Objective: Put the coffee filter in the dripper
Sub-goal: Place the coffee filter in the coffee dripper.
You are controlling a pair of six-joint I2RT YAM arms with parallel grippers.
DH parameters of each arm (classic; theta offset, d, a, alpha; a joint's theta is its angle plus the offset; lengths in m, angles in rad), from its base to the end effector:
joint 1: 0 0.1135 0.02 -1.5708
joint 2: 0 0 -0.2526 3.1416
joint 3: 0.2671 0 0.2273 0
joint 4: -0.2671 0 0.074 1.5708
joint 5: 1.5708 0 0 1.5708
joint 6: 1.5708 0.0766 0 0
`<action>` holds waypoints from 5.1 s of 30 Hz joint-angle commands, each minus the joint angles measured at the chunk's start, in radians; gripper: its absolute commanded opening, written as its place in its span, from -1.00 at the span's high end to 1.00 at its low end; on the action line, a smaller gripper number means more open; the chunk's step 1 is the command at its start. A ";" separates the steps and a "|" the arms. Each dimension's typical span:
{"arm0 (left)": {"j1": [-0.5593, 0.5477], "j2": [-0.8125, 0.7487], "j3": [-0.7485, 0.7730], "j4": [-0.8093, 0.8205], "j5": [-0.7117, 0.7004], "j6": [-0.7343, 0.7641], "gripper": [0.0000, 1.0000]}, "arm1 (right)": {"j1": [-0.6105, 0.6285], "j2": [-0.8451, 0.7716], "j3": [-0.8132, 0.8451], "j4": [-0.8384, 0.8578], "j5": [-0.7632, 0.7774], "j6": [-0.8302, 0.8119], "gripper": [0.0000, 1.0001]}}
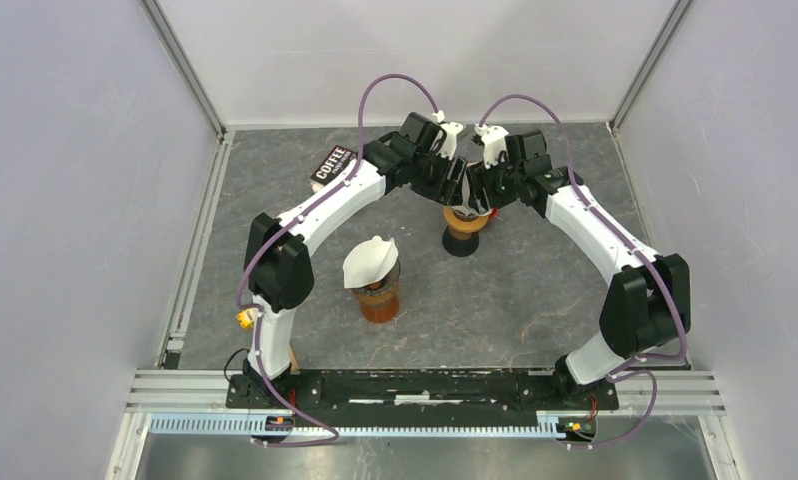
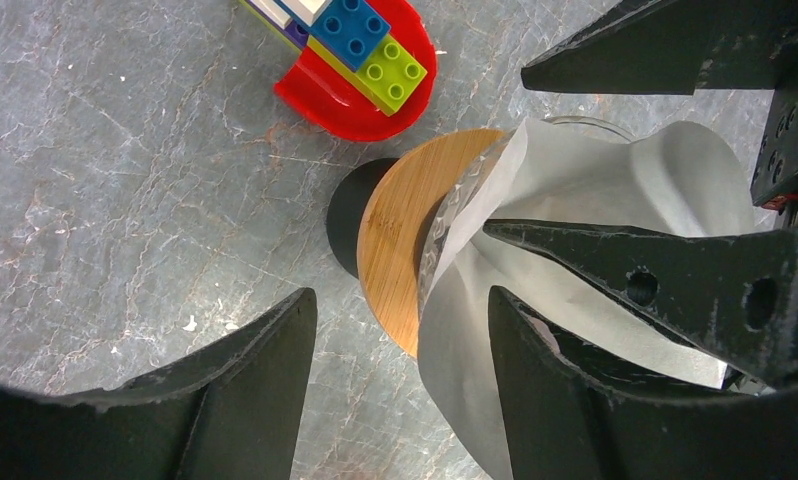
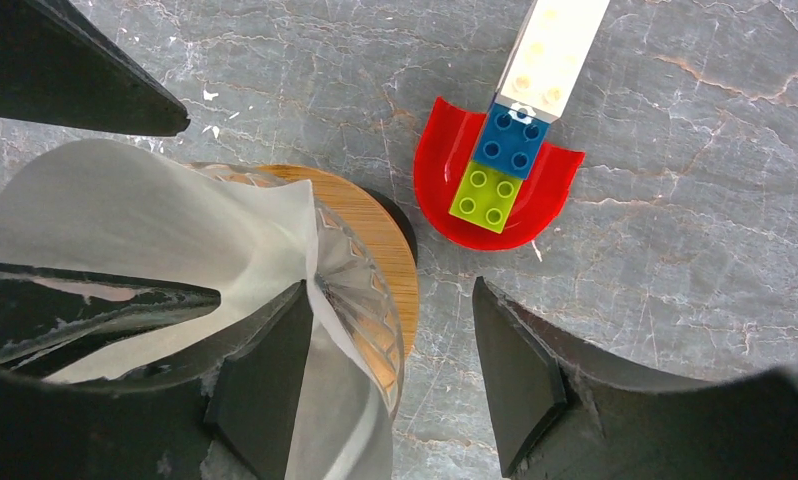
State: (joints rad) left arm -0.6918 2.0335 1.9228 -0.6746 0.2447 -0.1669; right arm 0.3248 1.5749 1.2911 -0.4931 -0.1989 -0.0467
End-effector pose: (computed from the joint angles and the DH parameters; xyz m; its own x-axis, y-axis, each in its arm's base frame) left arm 0.3441 -0.3091 0.2701 -0.6617 0.3388 -0.6689 0.6500 0.7039 -0.2864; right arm 0.3312 0.1275 0.2578 -0.6429 -0.2647 -0.7188 -0.4769 0.8727 0.1051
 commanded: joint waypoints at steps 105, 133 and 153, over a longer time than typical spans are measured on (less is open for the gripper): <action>-0.014 0.014 0.146 -0.117 -0.002 0.196 -0.70 | -0.071 -0.073 0.087 -0.088 -0.188 -0.093 -0.46; 0.065 -0.020 0.179 -0.087 0.168 0.071 -0.84 | -0.070 -0.055 0.109 -0.097 -0.196 -0.082 -0.45; 0.089 -0.198 -0.022 0.060 0.208 0.052 -0.86 | -0.070 -0.057 0.226 -0.100 -0.185 -0.077 -0.59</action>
State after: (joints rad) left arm -0.6159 1.9057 1.9190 -0.6888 0.4252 -0.0822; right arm 0.2588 1.5394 1.4448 -0.6067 -0.3836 -0.1280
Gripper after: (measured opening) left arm 0.927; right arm 0.789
